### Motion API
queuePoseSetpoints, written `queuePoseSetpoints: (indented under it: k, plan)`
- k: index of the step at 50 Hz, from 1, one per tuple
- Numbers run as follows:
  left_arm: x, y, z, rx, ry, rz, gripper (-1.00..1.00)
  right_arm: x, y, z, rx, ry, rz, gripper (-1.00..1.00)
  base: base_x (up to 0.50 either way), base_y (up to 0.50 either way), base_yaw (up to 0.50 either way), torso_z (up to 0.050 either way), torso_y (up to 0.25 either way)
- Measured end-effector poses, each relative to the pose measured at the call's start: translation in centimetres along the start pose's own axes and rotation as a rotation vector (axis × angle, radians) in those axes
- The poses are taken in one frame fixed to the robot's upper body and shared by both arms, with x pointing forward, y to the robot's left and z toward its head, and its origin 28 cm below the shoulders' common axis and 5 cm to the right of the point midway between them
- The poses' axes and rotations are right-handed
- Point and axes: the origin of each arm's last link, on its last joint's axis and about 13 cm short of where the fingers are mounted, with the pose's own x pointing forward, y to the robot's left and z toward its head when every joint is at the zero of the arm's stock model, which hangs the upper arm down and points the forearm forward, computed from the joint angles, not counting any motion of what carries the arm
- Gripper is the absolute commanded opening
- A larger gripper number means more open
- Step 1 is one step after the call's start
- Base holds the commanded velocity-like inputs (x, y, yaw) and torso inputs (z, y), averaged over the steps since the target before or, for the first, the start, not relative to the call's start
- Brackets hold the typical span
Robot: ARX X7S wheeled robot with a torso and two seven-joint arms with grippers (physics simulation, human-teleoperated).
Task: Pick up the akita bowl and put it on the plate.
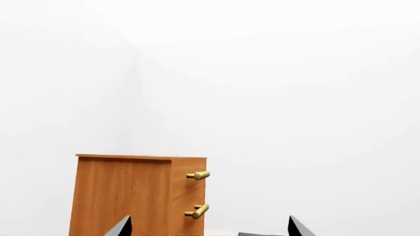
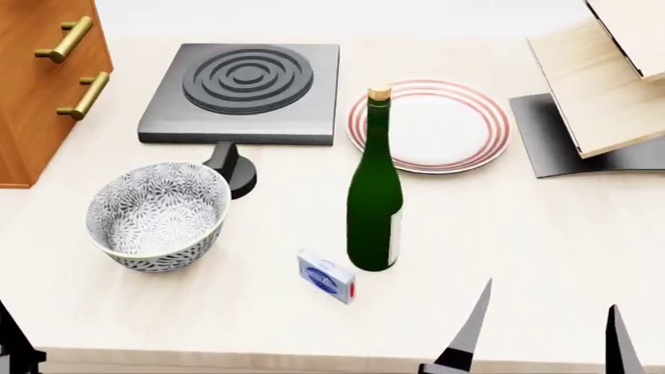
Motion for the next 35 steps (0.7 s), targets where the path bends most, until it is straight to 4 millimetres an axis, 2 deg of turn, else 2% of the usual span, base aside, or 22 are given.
queuePoseSetpoints:
  k: [35]
  plan:
    - [-0.13, -0.13, -0.39, -0.004, 0.005, 0.001, 1.00, -0.24, 0.52, -0.29, -0.005, 0.009, 0.036, 1.00, -0.02, -0.24, 0.00, 0.000, 0.000]
